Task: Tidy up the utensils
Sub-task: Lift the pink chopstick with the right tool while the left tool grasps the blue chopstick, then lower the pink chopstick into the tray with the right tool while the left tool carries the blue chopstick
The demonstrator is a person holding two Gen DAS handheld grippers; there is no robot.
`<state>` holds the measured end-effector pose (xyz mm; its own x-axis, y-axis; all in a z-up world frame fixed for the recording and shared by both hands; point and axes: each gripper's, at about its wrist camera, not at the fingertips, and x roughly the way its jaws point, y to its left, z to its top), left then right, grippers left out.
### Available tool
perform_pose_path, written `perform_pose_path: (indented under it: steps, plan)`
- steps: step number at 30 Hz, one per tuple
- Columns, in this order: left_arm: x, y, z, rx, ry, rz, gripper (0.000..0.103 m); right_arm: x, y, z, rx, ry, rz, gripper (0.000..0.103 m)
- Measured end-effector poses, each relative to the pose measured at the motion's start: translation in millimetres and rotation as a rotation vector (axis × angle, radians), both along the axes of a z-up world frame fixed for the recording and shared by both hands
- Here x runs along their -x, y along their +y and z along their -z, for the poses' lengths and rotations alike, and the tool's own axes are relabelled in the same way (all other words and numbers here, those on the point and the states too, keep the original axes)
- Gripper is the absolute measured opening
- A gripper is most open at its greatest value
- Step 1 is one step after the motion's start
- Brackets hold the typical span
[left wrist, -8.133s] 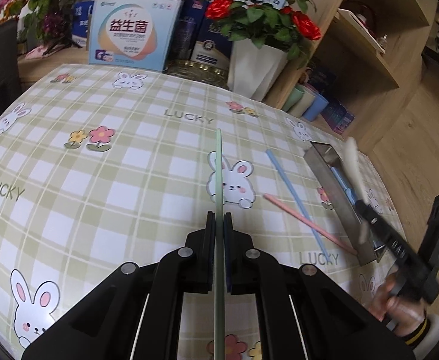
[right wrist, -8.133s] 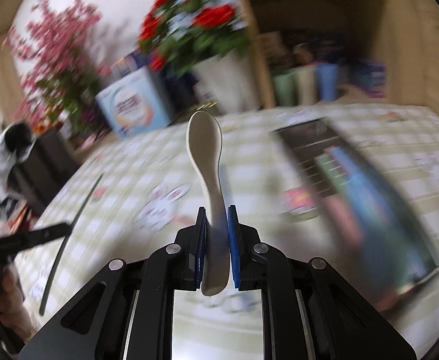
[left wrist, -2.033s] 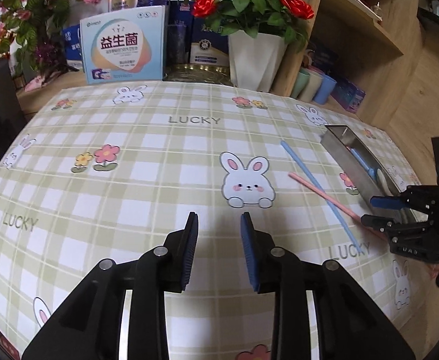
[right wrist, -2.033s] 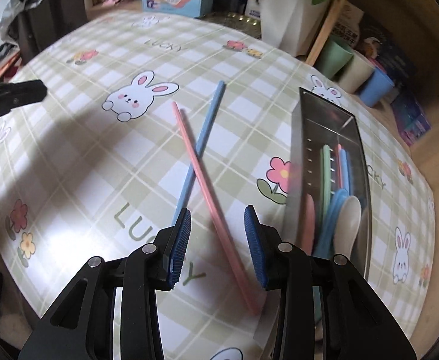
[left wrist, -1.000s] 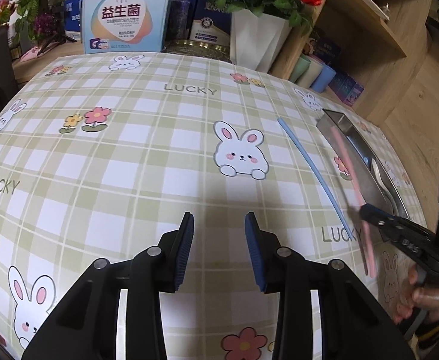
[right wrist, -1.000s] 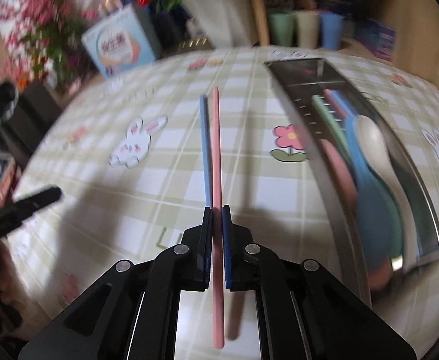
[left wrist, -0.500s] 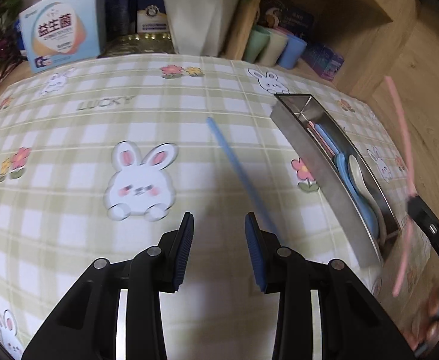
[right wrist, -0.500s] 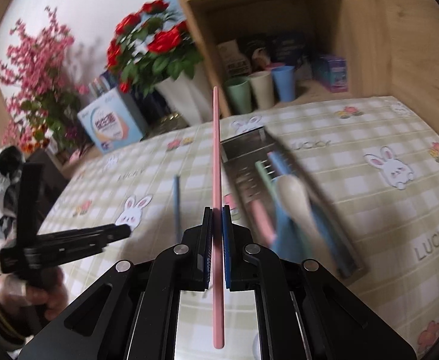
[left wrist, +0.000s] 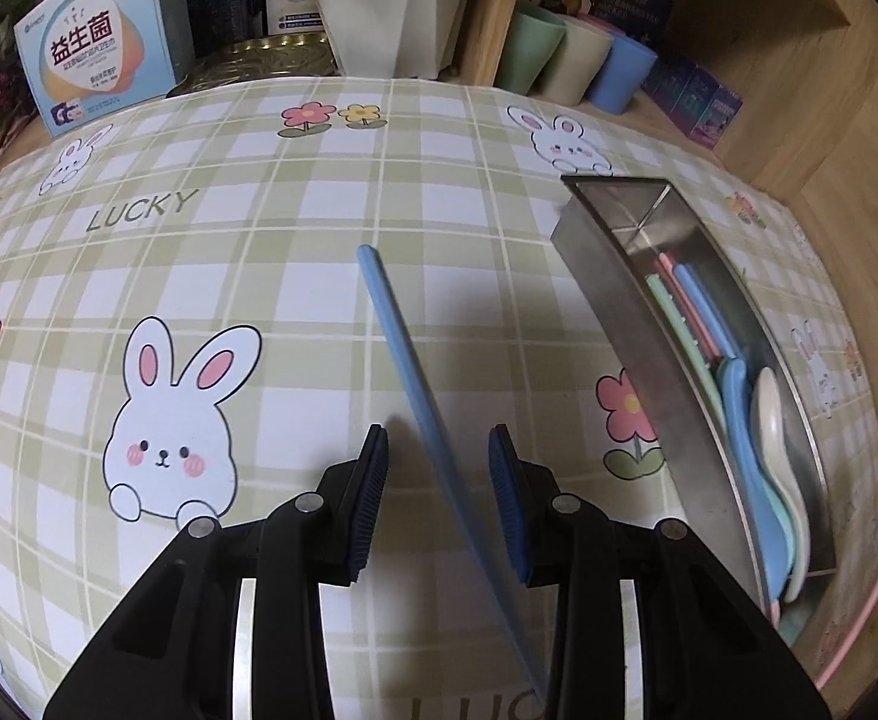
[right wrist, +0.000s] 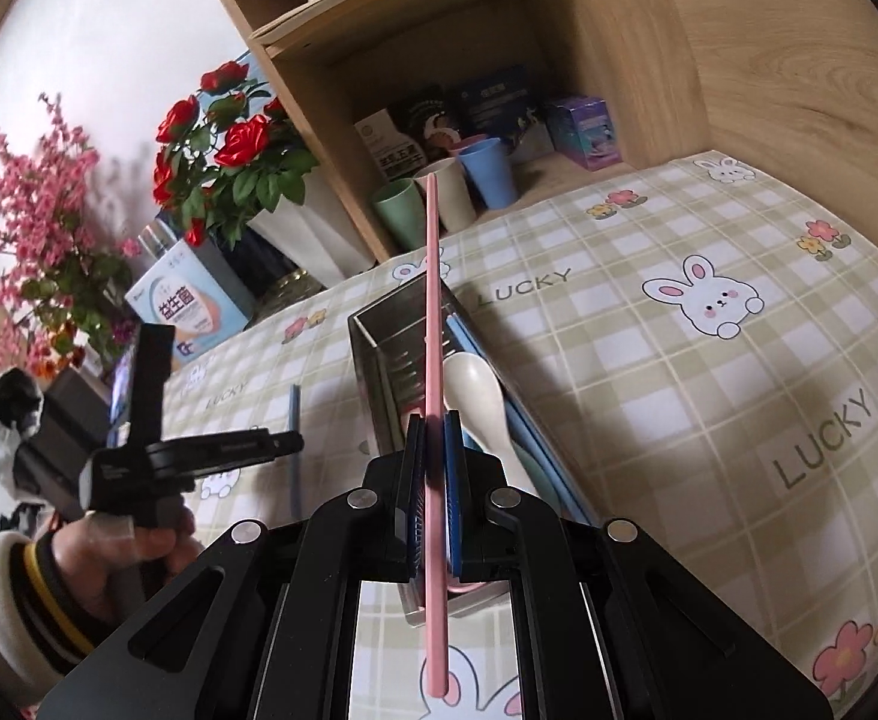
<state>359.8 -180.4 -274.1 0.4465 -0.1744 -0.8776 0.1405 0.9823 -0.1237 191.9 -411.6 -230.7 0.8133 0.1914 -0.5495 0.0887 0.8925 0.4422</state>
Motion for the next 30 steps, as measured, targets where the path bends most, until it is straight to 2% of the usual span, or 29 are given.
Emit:
perform_pose_path:
  steps: [5,7,8,9,12,18,24,27,30]
  plan:
    - [-1,-7,2,-0.065,-0.039,0.006,0.029,1,-1,0,-0.005,-0.002,0.0,0.006]
    - [0,-7,2,-0.093,-0.051,-0.002,0.019,1,-1,0,-0.006,0.0,0.0,0.006]
    - [1,-6,2,-0.094,-0.053,0.0,0.017,2,0,1,-0.007,0.001,0.0,0.006]
    - [2,-5,2,-0.085,-0.051,0.013,0.01,3,0,1,-0.007,0.002,0.0,0.006]
    - [6,-1,2,-0.072,-0.043,0.041,0.007,3,2,0,-0.003,0.008,-0.005,0.006]
    - [24,27,-3,0.021,-0.034,0.001,0.006,4,12,1,0.001,0.026,-0.027,0.006]
    - [58,62,-27,0.137,-0.056,-0.062,0.006,2,17,0,0.021,0.038,-0.039,0.006]
    - [67,70,-37,0.16,-0.072,-0.072,0.006,-5,22,-3,0.074,0.038,-0.079,0.006]
    - [76,71,-42,0.182,-0.082,-0.06,0.006,-15,29,-7,0.198,0.047,-0.139,0.006]
